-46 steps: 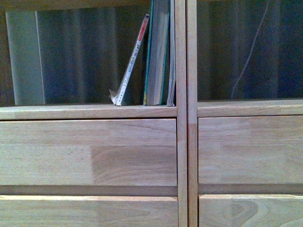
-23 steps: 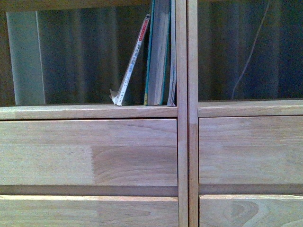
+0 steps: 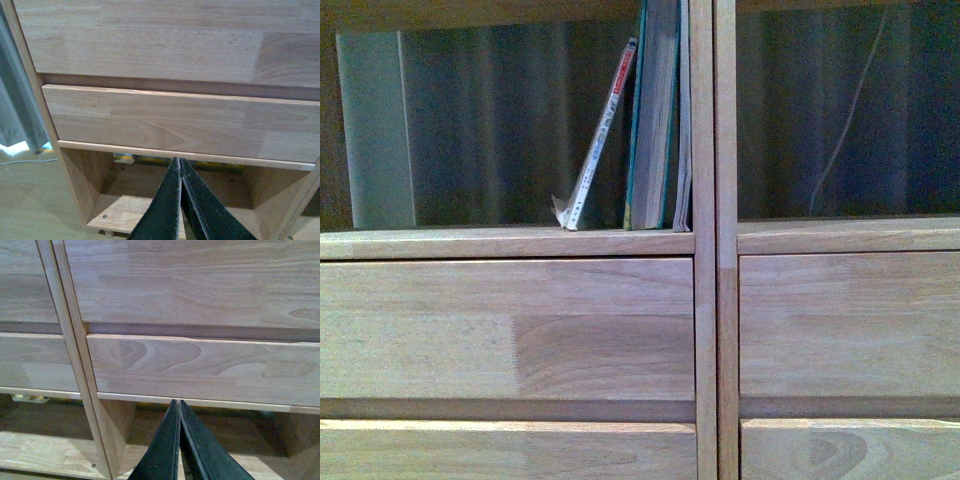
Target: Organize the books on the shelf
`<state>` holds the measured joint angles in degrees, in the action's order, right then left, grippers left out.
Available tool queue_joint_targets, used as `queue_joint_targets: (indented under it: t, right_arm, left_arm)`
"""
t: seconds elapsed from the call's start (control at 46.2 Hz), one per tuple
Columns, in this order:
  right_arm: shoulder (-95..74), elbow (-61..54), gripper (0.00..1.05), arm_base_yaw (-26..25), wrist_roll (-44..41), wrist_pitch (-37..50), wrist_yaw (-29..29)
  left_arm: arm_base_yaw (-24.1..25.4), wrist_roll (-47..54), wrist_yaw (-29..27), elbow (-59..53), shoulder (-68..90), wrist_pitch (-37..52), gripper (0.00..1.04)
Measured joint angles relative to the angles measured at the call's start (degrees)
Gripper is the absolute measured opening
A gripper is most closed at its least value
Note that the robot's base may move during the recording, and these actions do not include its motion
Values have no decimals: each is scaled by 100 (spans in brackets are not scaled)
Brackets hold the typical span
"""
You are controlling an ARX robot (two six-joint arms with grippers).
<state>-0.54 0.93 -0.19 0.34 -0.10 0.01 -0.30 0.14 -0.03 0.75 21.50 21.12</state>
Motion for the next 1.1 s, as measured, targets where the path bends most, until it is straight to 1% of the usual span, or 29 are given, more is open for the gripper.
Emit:
queue_joint_targets:
  t: [0.737, 0.78, 0.823, 0.867, 1.105]
  right_arm:
    - [15, 0, 3, 0, 0, 2, -17]
    - [15, 0, 3, 0, 0, 2, -17]
    - [17, 0, 3, 0, 0, 2, -15]
    - [17, 0, 3, 0, 0, 2, -15]
    - [20, 0, 3, 0, 0, 2, -17]
  left_arm:
    - [4, 0, 4, 0, -1128, -1086, 3]
    - [4, 0, -2, 2, -1335, -1346, 3]
    - [4, 0, 2, 2, -1749, -1851, 3]
    - [4, 0, 2, 2, -2011, -2055, 3]
    - [4, 0, 2, 2, -2114, -2100, 3]
